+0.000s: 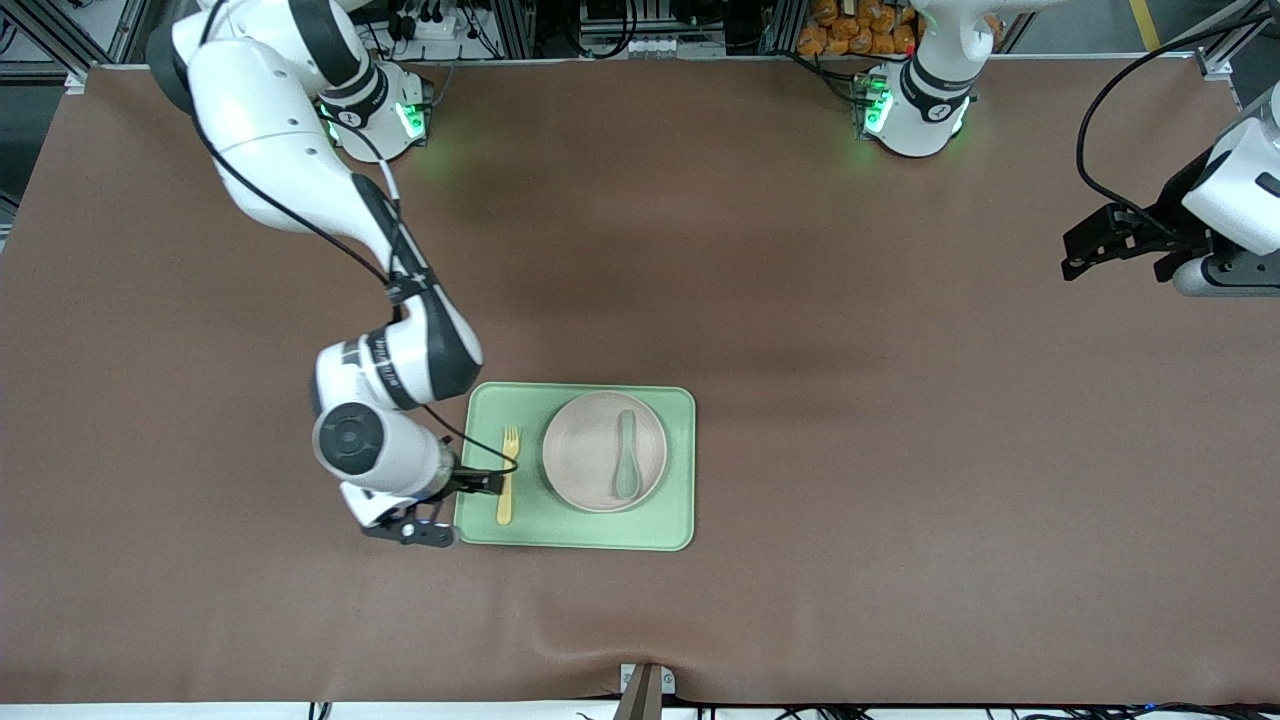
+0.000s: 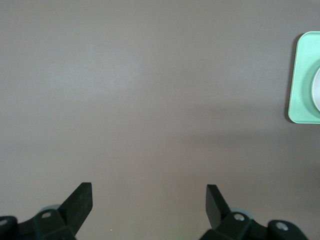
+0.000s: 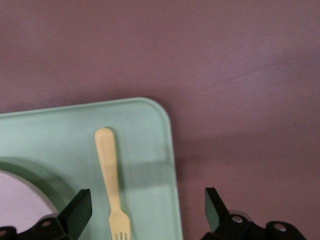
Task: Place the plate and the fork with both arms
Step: 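Open the right gripper and lift it away from the fork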
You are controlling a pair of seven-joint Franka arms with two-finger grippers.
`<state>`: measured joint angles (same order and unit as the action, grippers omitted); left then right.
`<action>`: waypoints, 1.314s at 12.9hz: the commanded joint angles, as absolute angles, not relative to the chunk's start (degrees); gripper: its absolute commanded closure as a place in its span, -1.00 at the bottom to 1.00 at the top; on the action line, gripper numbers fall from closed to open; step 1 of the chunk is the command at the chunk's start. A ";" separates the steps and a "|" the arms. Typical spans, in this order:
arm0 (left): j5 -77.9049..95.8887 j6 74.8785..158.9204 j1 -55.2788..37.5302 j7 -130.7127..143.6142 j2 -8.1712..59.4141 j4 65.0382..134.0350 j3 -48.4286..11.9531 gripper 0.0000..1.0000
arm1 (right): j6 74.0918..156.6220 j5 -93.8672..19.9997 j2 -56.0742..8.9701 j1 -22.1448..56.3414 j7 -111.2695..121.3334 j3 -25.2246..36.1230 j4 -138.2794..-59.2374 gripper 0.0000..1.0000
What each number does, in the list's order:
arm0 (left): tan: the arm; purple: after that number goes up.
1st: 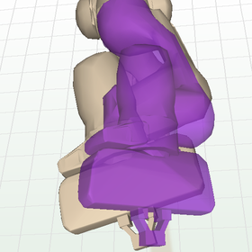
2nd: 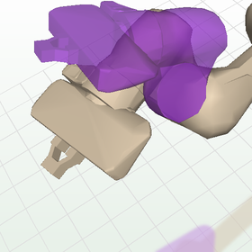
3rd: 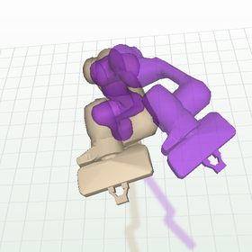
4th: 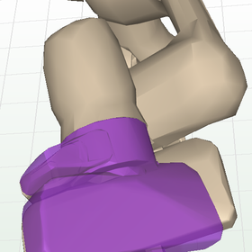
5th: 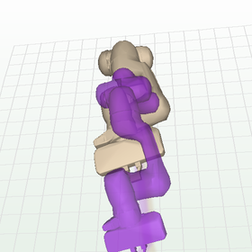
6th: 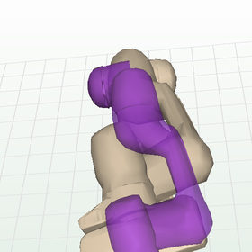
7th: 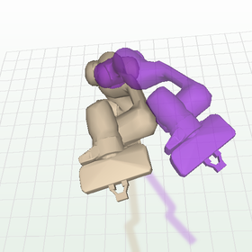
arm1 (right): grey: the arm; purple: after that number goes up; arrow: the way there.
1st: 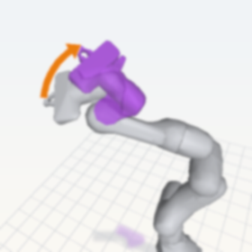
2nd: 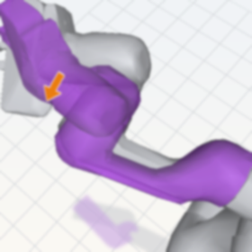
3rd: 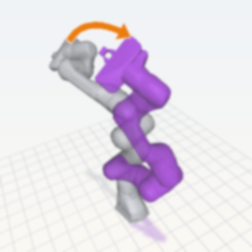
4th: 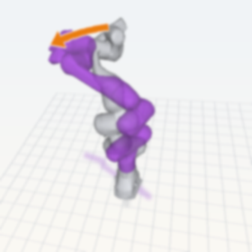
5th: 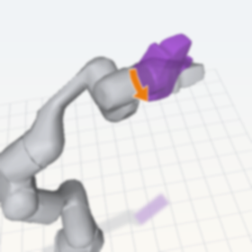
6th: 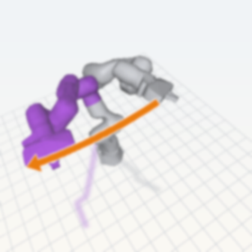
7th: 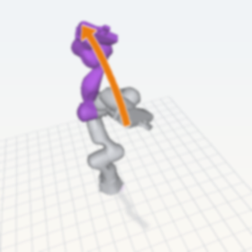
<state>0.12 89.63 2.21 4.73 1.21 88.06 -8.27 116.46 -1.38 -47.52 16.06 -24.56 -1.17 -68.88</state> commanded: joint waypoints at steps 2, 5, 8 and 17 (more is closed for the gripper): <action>0.97 88.95 2.64 3.87 1.23 87.63 -8.70 -1.00 | 102.88 -2.20 -36.06 9.50 -18.55 -2.20 -70.58 -1.00; 0.97 88.95 2.64 3.96 1.23 87.63 -8.61 -1.00 | 95.03 -2.20 -28.50 5.99 -18.37 -2.28 -70.66 -1.00; 0.97 88.95 2.64 3.96 1.23 87.63 -8.70 -1.00 | 89.58 -2.20 -21.38 4.49 -15.05 -2.11 -71.71 -1.00; 0.97 88.68 2.72 3.87 0.97 87.54 -8.70 -1.00 | 91.76 -1.59 2.18 1.49 -13.01 -2.02 -93.16 -1.00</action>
